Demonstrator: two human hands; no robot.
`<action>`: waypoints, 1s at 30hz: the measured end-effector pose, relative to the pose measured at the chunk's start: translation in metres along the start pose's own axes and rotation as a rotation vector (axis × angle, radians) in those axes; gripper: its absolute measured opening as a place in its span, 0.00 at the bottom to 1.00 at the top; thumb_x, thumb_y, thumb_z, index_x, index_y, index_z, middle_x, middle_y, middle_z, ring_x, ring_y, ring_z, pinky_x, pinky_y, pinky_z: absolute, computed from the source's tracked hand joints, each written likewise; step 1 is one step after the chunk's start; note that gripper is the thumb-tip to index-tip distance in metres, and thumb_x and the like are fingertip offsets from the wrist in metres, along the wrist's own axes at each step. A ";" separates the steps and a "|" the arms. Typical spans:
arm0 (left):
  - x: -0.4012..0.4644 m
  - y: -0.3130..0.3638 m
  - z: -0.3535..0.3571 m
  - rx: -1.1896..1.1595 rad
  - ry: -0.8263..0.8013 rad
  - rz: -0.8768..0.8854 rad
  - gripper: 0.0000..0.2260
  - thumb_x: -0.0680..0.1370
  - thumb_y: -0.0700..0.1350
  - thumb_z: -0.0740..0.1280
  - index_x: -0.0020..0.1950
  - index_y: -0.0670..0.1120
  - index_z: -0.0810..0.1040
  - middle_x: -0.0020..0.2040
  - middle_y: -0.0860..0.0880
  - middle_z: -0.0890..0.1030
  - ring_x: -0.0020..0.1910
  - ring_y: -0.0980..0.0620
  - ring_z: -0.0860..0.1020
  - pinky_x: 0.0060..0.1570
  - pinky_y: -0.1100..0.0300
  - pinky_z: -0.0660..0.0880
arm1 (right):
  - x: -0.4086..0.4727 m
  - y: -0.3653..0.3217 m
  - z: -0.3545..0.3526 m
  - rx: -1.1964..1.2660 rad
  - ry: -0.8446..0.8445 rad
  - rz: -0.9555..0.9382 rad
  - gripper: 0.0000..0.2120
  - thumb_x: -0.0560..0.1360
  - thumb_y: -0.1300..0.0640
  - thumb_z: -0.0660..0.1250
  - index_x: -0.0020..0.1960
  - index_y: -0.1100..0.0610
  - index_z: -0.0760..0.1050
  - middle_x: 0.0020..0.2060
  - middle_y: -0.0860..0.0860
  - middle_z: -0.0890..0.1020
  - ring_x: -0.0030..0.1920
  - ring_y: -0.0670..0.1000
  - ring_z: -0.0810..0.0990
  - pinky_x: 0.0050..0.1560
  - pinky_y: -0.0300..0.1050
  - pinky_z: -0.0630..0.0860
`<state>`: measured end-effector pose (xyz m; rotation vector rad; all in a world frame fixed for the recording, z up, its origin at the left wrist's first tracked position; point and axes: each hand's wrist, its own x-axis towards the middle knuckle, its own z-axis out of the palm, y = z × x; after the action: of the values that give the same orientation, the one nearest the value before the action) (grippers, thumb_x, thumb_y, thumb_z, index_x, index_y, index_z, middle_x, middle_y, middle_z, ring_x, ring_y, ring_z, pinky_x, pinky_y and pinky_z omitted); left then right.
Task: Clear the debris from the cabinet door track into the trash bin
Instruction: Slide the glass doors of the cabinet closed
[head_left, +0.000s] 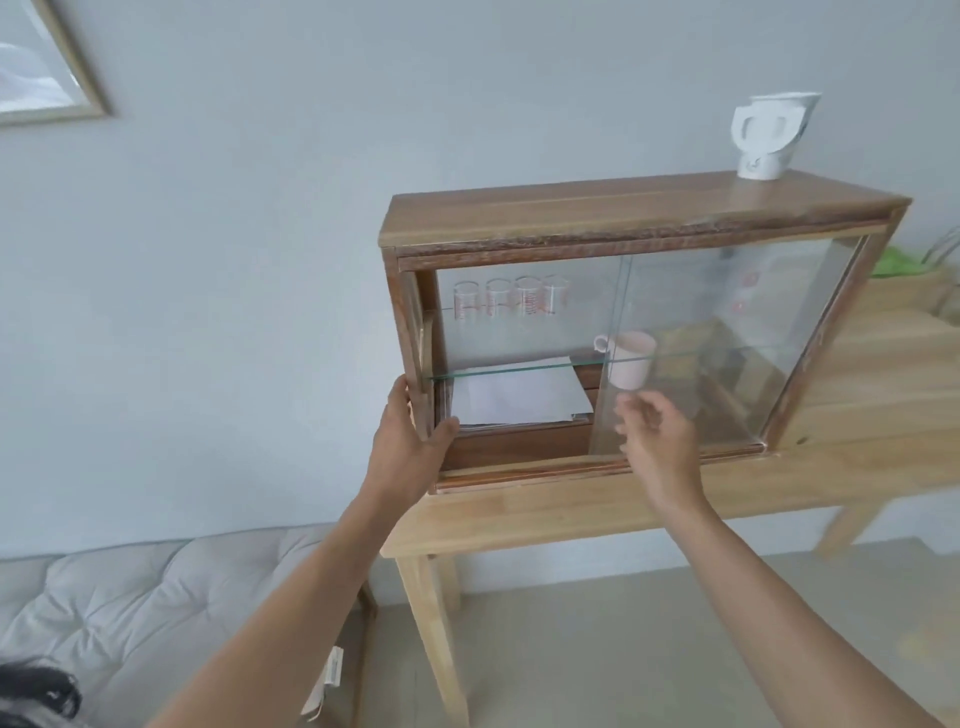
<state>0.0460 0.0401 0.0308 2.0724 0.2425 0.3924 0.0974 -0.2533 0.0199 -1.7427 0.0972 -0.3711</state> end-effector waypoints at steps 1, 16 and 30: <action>0.002 0.001 0.003 -0.010 0.000 -0.003 0.39 0.84 0.51 0.74 0.88 0.50 0.56 0.84 0.48 0.71 0.82 0.46 0.70 0.77 0.47 0.70 | 0.010 -0.001 -0.009 -0.016 0.080 -0.047 0.09 0.84 0.51 0.67 0.58 0.55 0.82 0.52 0.51 0.86 0.55 0.56 0.85 0.60 0.62 0.81; 0.005 -0.003 0.020 -0.056 0.054 0.014 0.33 0.83 0.46 0.74 0.82 0.58 0.58 0.71 0.47 0.80 0.67 0.41 0.81 0.70 0.39 0.78 | 0.057 0.020 0.004 -0.329 -0.071 -0.087 0.56 0.81 0.37 0.67 0.84 0.57 0.29 0.83 0.60 0.27 0.83 0.62 0.29 0.77 0.55 0.35; 0.001 -0.001 0.024 -0.049 0.068 0.034 0.29 0.83 0.46 0.73 0.79 0.54 0.61 0.65 0.51 0.79 0.63 0.40 0.82 0.63 0.44 0.79 | -0.012 -0.011 0.074 -0.309 -0.405 -0.144 0.57 0.81 0.46 0.71 0.83 0.52 0.24 0.78 0.56 0.19 0.79 0.59 0.22 0.78 0.56 0.36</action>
<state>0.0561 0.0220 0.0191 2.0195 0.2367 0.4853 0.1066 -0.1782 0.0163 -2.1046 -0.2773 -0.1029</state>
